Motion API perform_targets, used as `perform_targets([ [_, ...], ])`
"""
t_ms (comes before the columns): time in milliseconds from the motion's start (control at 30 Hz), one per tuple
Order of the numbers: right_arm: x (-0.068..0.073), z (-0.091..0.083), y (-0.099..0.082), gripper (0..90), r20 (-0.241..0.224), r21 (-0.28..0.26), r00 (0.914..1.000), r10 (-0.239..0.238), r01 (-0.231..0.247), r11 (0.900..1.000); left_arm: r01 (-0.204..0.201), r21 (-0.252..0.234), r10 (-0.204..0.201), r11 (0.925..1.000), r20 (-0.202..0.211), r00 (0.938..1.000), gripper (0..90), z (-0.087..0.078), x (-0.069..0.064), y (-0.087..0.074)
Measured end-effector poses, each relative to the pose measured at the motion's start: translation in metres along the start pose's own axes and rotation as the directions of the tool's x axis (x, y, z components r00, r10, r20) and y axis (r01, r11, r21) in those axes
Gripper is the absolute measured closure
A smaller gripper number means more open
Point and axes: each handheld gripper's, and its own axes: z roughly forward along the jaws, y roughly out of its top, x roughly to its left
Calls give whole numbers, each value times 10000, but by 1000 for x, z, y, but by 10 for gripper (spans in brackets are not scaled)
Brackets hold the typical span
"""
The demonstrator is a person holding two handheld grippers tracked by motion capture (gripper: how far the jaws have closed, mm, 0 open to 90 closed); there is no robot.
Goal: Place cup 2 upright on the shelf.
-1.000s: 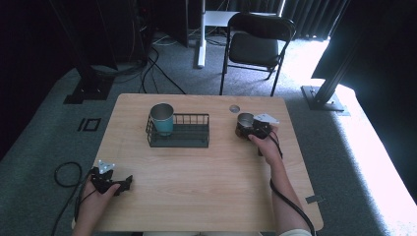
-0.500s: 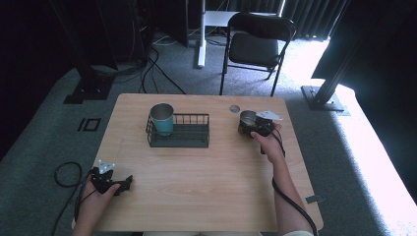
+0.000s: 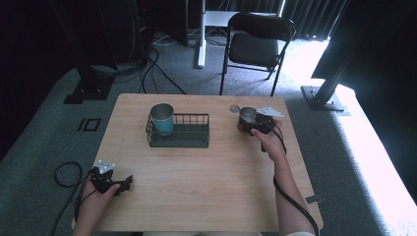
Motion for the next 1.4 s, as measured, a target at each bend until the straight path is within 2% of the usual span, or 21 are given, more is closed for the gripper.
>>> perform_targets([
  [300,4,-4,11,182,-37,-192,9997,-250,249,9995,0,-1,0,10000,0,10000,18,0,0,0],
  [567,11,-7,19,182,-314,-240,9989,-345,337,9991,1,-1,-1,10000,0,10000,17,0,0,0],
  [1100,38,-10,40,182,-1072,-490,9914,-748,699,9964,-1,1,1,10000,0,10000,17,0,0,0],
  [1400,56,-10,54,182,-1454,-666,9860,-820,729,9951,-1,2,1,10000,-1,10000,17,0,0,0],
])
